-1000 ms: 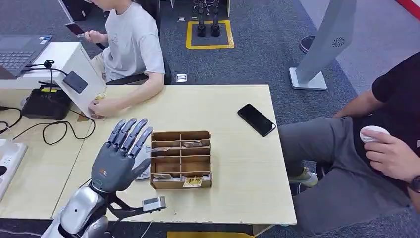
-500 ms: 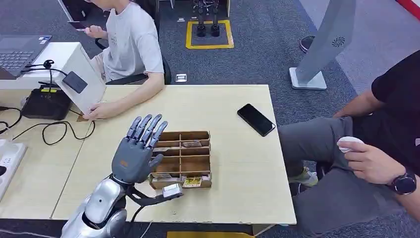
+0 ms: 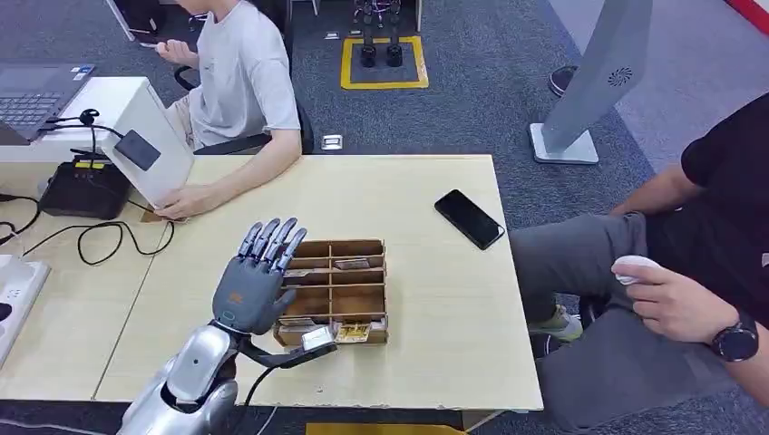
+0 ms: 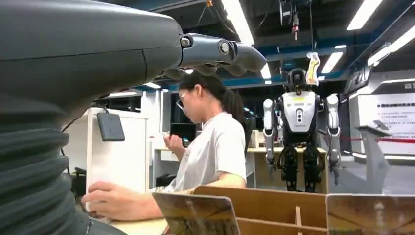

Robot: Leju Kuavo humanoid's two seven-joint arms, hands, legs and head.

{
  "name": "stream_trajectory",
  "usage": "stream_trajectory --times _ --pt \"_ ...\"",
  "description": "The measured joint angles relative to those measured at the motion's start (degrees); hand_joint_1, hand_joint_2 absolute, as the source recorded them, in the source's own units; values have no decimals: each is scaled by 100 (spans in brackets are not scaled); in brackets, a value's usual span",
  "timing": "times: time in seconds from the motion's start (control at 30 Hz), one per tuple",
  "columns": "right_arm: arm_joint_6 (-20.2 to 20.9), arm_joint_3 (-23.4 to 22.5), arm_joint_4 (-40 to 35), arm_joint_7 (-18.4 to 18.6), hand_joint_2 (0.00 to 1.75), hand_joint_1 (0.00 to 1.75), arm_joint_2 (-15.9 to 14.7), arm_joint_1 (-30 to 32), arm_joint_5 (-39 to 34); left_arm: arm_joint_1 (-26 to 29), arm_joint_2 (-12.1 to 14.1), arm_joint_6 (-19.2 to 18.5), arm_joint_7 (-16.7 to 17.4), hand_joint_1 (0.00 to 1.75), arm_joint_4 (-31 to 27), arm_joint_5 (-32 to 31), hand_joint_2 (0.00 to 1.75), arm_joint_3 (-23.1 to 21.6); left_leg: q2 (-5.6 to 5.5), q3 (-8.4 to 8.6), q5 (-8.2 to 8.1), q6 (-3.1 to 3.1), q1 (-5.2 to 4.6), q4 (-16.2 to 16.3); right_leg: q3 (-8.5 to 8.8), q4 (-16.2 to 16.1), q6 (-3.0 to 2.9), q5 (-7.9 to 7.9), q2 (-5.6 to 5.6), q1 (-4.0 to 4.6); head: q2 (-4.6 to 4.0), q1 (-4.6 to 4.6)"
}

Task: Pass the card to the sensor for recognition and then transmit it.

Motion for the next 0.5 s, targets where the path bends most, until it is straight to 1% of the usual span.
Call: stream_trajectory --times 0.3,0.5 --pt "2 0 0 -5 0 0 0 -15 13 -32 -22 -2 -57 0 94 155 175 9 0 0 0 0 0 0 0 0 0 0 0 0 0 0" --pt "18 0 0 7 0 0 0 -32 61 -115 -142 -74 -157 0 98 393 175 11 -1 0 0 0 0 0 0 0 0 0 -1 0 0 0"
